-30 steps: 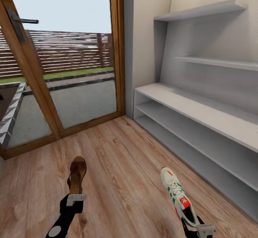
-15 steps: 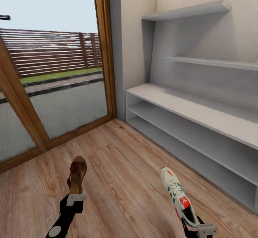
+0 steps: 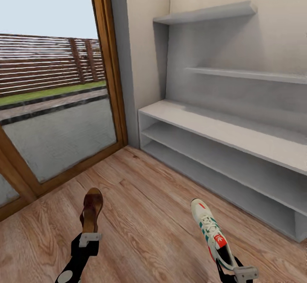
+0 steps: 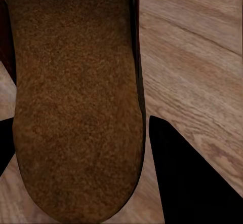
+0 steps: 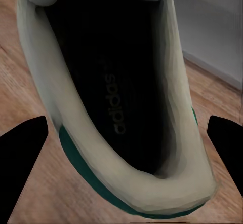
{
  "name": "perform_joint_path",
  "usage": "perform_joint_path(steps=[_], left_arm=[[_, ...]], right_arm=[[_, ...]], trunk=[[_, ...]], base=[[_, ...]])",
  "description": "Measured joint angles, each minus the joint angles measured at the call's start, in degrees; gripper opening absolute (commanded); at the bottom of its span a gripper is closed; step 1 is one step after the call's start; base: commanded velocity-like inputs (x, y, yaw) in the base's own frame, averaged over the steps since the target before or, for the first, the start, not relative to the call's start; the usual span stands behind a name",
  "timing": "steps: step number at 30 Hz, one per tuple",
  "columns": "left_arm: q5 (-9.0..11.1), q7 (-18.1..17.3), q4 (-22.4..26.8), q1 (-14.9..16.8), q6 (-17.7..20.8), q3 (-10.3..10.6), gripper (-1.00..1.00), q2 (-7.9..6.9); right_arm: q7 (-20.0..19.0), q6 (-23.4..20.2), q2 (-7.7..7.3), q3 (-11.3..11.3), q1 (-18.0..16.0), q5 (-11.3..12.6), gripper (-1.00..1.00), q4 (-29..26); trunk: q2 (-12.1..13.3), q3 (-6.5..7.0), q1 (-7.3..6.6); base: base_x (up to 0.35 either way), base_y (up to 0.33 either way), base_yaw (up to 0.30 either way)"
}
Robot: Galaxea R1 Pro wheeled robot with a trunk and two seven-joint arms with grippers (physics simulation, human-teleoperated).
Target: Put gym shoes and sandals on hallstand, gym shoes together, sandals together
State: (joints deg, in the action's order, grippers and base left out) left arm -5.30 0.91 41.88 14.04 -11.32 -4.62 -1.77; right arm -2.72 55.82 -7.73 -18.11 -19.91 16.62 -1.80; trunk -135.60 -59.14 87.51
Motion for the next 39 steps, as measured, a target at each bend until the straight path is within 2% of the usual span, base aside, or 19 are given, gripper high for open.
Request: perform_joint_path(steps=[27, 39], left_arm=[[0.0, 0.0, -0.6, 0.0, -0.1, 0.0, -1.00, -0.06], [0.0, 0.0, -0.6, 0.0, 0.0, -0.1, -1.00, 0.00]], right_arm=[[-0.1, 0.0, 0.00, 0.0, 0.0, 0.0, -1.00, 0.0], [-0.1, 0.0, 0.03, 0.0, 0.0, 0.0, -1.00, 0.0]], trunk=[[0.0, 0.00, 0.00], [0.0, 0.00, -0.01]], base=[[0.007, 0.017, -0.268], [0.165, 0.227, -0.269]])
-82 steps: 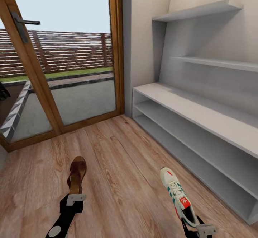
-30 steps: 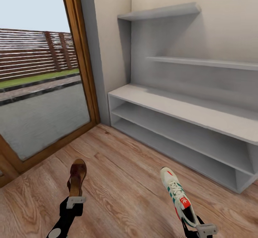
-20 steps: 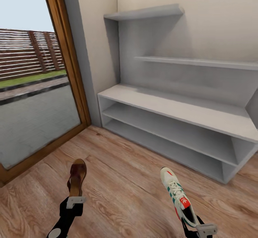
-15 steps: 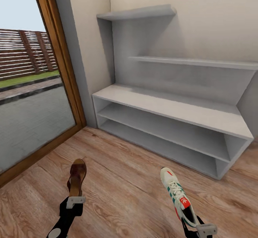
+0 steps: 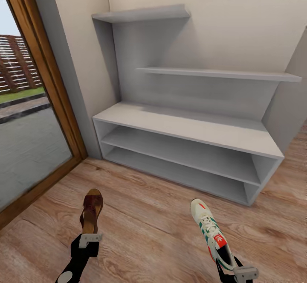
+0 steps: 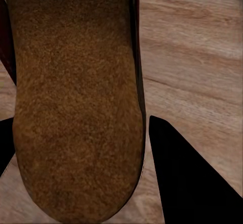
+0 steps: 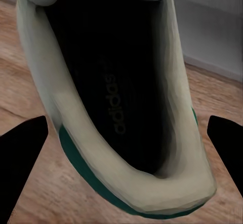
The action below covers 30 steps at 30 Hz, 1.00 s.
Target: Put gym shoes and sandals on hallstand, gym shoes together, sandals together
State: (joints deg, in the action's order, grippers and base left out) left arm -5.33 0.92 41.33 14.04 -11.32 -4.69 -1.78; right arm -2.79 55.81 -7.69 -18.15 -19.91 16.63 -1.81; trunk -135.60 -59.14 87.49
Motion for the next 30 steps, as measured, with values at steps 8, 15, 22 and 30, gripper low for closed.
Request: perform_joint_path(steps=[8, 15, 22, 30], left_arm=[[0.0, 0.0, 0.0, 0.0, 0.0, 0.0, -1.00, 0.00], [0.0, 0.0, 0.0, 0.0, 0.0, 0.0, -1.00, 0.00], [0.0, 0.0, 0.0, 0.0, 0.0, 0.0, -1.00, 0.00], [0.0, 0.0, 0.0, 0.0, 0.0, 0.0, -1.00, 0.00]], right_arm=[[0.0, 0.0, 0.01, 0.0, 0.0, 0.0, -1.00, 0.0], [0.0, 0.0, -0.01, 0.0, 0.0, 0.0, -1.00, 0.0], [0.0, 0.0, -0.02, 0.0, 0.0, 0.0, -1.00, 0.0], [0.0, 0.0, -0.04, 0.0, 0.0, 0.0, -1.00, 0.0]], trunk=[[0.0, 0.00, 0.02], [0.0, 0.00, 0.02], [0.0, 0.00, 0.01], [0.0, 0.00, 0.02]], base=[[0.121, 0.281, -0.269], [0.007, 0.303, -0.269], [0.046, 0.203, -0.269], [0.013, 0.023, -0.269]])
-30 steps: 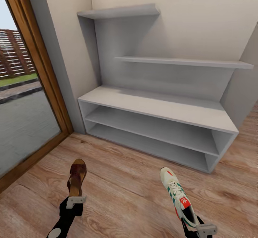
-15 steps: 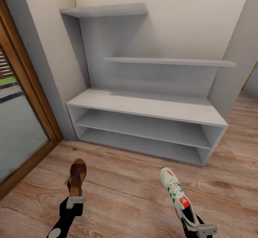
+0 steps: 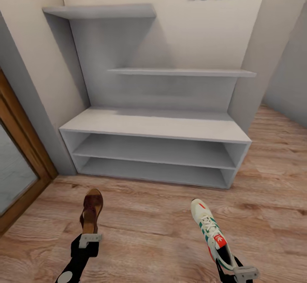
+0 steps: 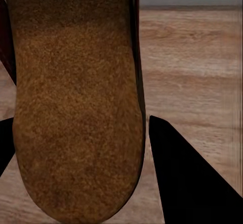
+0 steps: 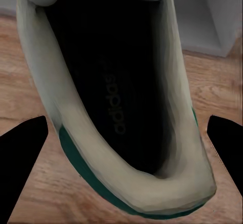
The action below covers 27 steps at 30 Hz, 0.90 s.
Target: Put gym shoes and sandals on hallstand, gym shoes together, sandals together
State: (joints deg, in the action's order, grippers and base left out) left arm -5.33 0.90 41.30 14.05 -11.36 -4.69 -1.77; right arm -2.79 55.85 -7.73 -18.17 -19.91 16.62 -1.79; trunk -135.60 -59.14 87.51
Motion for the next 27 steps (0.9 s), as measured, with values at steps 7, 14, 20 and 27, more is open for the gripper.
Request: perform_joint_path(steps=[7, 14, 20, 27], left_arm=[[0.0, 0.0, 0.0, 0.0, 0.0, 0.0, -1.00, 0.00], [0.0, 0.0, 0.0, 0.0, 0.0, 0.0, -1.00, 0.00], [0.0, 0.0, 0.0, 0.0, 0.0, 0.1, -1.00, -0.01], [0.0, 0.0, 0.0, 0.0, 0.0, 0.1, -1.00, -0.01]], right_arm=[[0.0, 0.0, 0.00, 0.1, 0.0, 0.0, -1.00, 0.0], [0.0, 0.0, 0.00, 0.0, 0.0, 0.0, -1.00, 0.0], [0.1, 0.0, 0.02, 0.1, 0.0, 0.1, -1.00, 0.0], [0.1, 0.0, 0.02, 0.1, 0.0, 0.1, -1.00, 0.0]], trunk=[[0.0, 0.00, 0.00], [0.0, 0.00, 0.00], [0.0, 0.00, 0.00], [0.0, 0.00, 0.00]], base=[[0.000, 0.001, -0.269], [0.000, 0.000, -0.269], [0.000, 0.000, -0.161], [0.000, 0.000, -0.009]])
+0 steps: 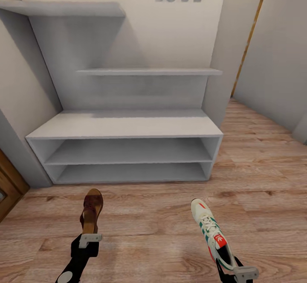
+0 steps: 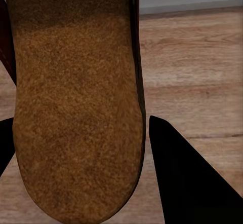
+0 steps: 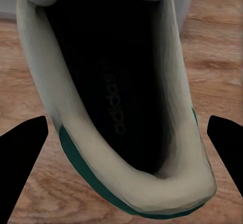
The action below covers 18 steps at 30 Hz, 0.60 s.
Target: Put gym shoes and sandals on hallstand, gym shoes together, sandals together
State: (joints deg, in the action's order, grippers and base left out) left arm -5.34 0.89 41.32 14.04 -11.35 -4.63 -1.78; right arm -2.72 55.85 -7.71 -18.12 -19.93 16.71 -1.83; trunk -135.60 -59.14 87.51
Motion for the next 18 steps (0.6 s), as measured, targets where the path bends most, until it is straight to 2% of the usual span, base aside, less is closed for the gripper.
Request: perform_joint_path(steps=[8, 9, 10, 11, 12, 13, 14, 15, 16, 18], left_arm=[[-0.1, 0.0, 0.0, 0.0, 0.0, 0.2, -1.00, -0.04], [-0.1, -0.1, 0.1, 0.4, 0.9, 0.4, -1.00, 0.09], [-0.1, -0.1, 0.1, 0.6, 1.2, 0.4, -1.00, 0.12], [-0.1, -0.1, 0.3, 0.8, 1.8, 0.4, -1.00, 0.17], [-0.2, -0.2, 0.8, 3.1, 9.0, 0.5, -1.00, 0.36], [-0.2, -0.2, 1.0, 4.7, 11.9, 0.5, -1.00, 0.39], [-0.3, -0.3, 1.0, 6.2, 14.4, 0.5, -1.00, 0.43], [-0.3, -0.4, 1.0, 7.6, 16.6, 0.5, -1.00, 0.54], [-0.3, -0.4, 1.0, 8.3, 17.5, 0.6, -1.00, 0.64], [-0.3, -0.4, 1.1, 10.4, 19.5, 0.6, -1.00, 1.18]], right_arm=[[0.0, 0.1, -0.06, 0.1, 0.0, 0.2, -1.00, -0.1], [-0.1, 0.1, -2.01, 4.2, 0.0, 0.7, -1.00, 0.0], [0.0, 0.1, -3.78, 7.8, 0.0, 13.8, -1.00, 0.0], [0.1, 0.1, -5.56, 12.9, 0.0, 21.5, -1.00, 0.0], [-0.1, -0.7, -9.85, 9.3, 0.0, 26.6, -1.00, 0.0], [0.0, -0.9, -13.53, 12.0, 0.0, 31.7, -1.00, 0.0], [0.0, -0.9, -14.11, 13.5, 0.0, 35.8, -1.00, 0.0], [0.0, -1.1, -15.32, 10.6, 0.0, 36.2, -1.00, 0.0], [0.0, -1.2, -16.01, 10.4, 0.0, 37.4, -1.00, 0.0], [0.0, -2.2, -17.93, 11.8, 0.0, 42.2, -1.00, 0.0]], trunk=[[0.0, 0.00, 0.00], [0.0, 0.00, 0.00], [0.0, 0.01, 0.00], [0.0, 0.00, 0.00], [0.0, 0.01, 0.01], [0.0, 0.01, 0.00], [0.0, 0.01, 0.00], [0.0, 0.02, 0.00], [0.0, 0.01, 0.00], [0.0, 0.01, 0.00]], base=[[0.000, 0.000, 0.000], [0.000, 0.000, 0.000], [0.000, 0.000, 0.000], [0.000, 0.000, 0.000], [0.000, 0.000, 0.000], [0.000, 0.000, 0.000], [0.000, 0.000, 0.000], [0.000, 0.000, 0.000], [0.000, 0.000, 0.000], [0.000, 0.000, 0.000]])
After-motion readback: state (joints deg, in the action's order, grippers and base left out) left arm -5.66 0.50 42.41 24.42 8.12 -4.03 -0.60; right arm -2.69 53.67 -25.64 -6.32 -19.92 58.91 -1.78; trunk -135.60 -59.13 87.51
